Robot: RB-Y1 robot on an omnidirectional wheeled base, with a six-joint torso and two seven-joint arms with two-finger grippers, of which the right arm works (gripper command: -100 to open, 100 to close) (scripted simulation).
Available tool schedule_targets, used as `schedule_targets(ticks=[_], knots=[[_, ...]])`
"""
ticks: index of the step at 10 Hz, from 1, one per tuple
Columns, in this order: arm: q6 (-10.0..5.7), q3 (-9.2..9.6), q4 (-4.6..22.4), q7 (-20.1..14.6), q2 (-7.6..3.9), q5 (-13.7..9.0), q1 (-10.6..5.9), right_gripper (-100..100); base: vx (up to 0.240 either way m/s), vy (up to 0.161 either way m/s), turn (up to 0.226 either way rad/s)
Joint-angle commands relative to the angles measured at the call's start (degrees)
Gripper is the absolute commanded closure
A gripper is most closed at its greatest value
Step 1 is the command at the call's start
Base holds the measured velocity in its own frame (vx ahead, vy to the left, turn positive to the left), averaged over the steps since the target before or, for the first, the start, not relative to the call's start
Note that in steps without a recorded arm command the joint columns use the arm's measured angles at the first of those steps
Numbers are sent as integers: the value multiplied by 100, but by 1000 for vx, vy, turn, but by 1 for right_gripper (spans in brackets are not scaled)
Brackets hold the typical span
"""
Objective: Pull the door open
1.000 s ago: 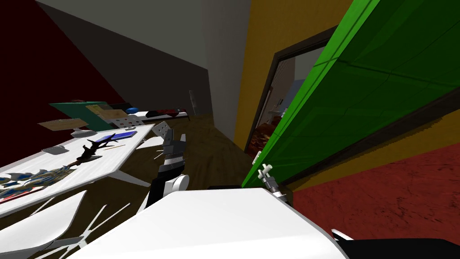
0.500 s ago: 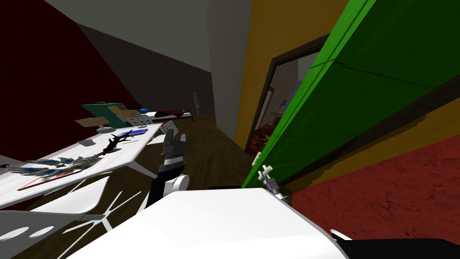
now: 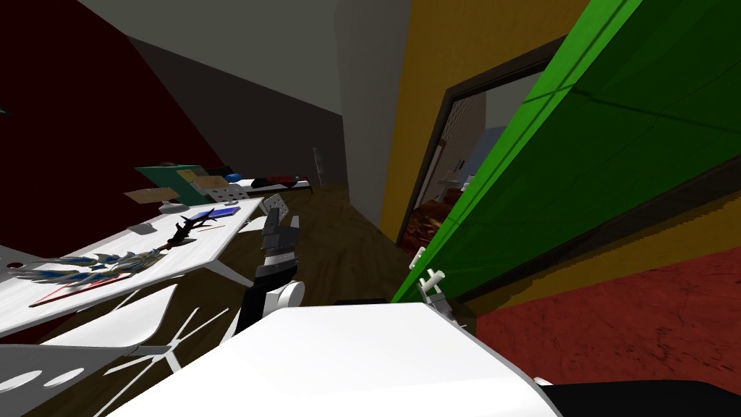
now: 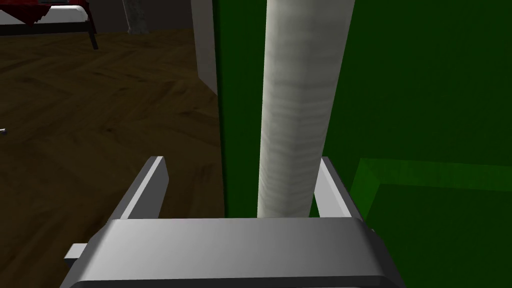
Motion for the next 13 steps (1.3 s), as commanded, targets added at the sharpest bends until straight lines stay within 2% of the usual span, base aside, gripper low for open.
schedule_targets(ticks=[1, 2, 3, 5, 6, 7, 10, 11, 13], knots=[[-196, 148, 98, -20, 151, 97, 61, 100, 40, 30, 36], [-305, 195, 157, -21, 186, 125, 94, 100, 28, 13, 22], [-305, 195, 157, -21, 186, 125, 94, 100, 13, -10, 3], [-476, 268, 251, -23, 236, 167, 149, 100, 17, -10, 27], [-476, 268, 327, -23, 236, 167, 149, 100, -1, 12, 14], [-594, 317, 316, -25, 268, 194, 190, 100, 0, 0, 0], [-594, 317, 443, -25, 268, 194, 190, 100, 9, 0, 2], [-653, 342, 348, -25, 283, 208, 210, 100, 2, -8, -1], [-713, 366, 381, -26, 298, 222, 231, 100, 2, -8, 18]])
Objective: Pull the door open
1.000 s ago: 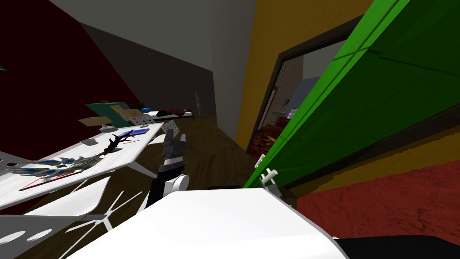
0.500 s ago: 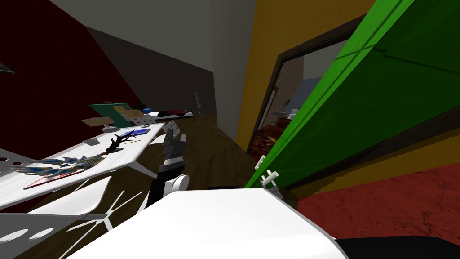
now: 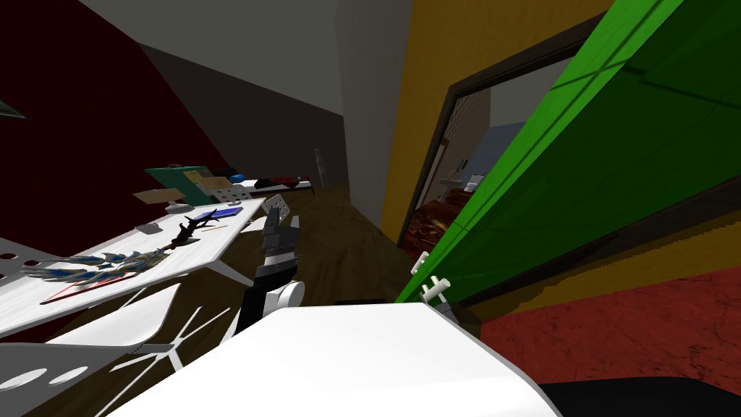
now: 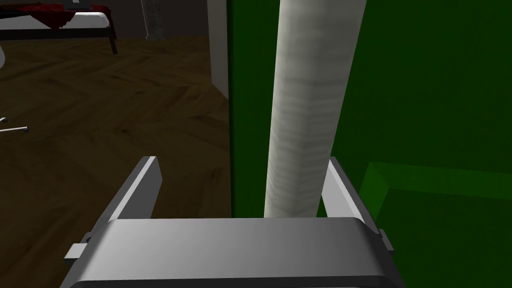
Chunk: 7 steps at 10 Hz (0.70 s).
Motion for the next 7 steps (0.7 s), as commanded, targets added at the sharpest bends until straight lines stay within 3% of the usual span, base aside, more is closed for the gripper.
schedule_targets(ticks=[1, 2, 7], knots=[[94, 132, -236, 63, 95, 93, 80, 100, 0, 0, 0], [34, 156, -203, 62, 108, 106, 103, 100, 1, -13, 9], [34, 156, -203, 62, 108, 106, 103, 100, -3, -1, -3]])
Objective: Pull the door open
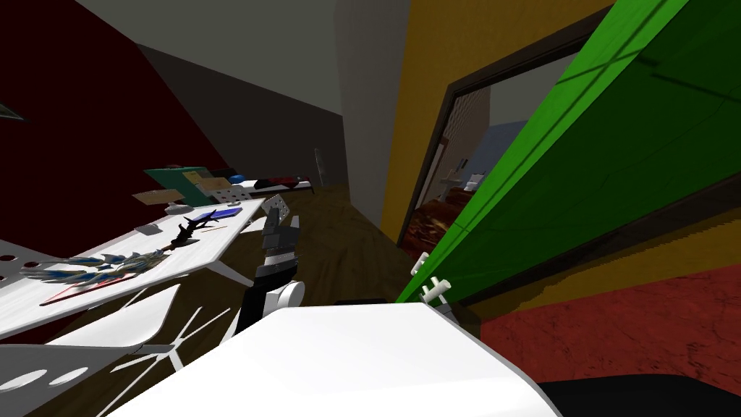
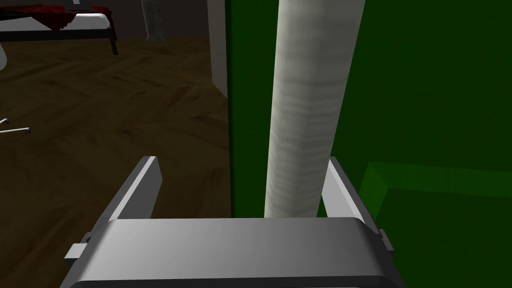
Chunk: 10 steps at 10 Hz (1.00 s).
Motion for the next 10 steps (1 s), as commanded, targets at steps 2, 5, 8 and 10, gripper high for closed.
schedule_targets(ticks=[2, 5, 8, 10], knots=[[-7, 147, 104, -91, 211, 112, -33, 100, 4, -2, 8], [-5, -176, 34, -63, 104, 99, 64, 100, -8, -11, 52], [-3, -448, 66, -88, 262, 232, 155, 100, -21, -2, 160], [-5, -621, 87, -104, 362, 316, 214, 100, -10, 8, 86]])
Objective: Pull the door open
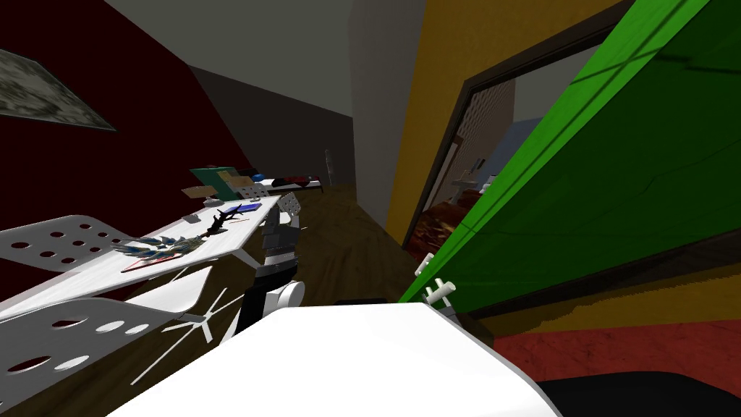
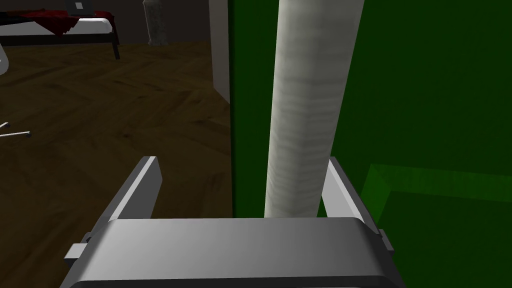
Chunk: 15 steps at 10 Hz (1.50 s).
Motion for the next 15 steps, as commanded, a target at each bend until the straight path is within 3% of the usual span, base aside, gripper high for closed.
schedule_targets(ticks=[1, 7, 8, 10, 15], knots=[[56, 8, -183, 19, 99, 112, 58, 100, -15, -1, 71], [54, -58, -174, 13, 137, 144, 81, 100, -3, 2, 14], [52, -189, -158, 1, 213, 208, 127, 100, 7, 4, 146], [51, -255, -150, -5, 251, 240, 150, 100, -19, 8, 53], [51, -255, -150, -5, 251, 240, 150, 100, 2, -1, 5]])
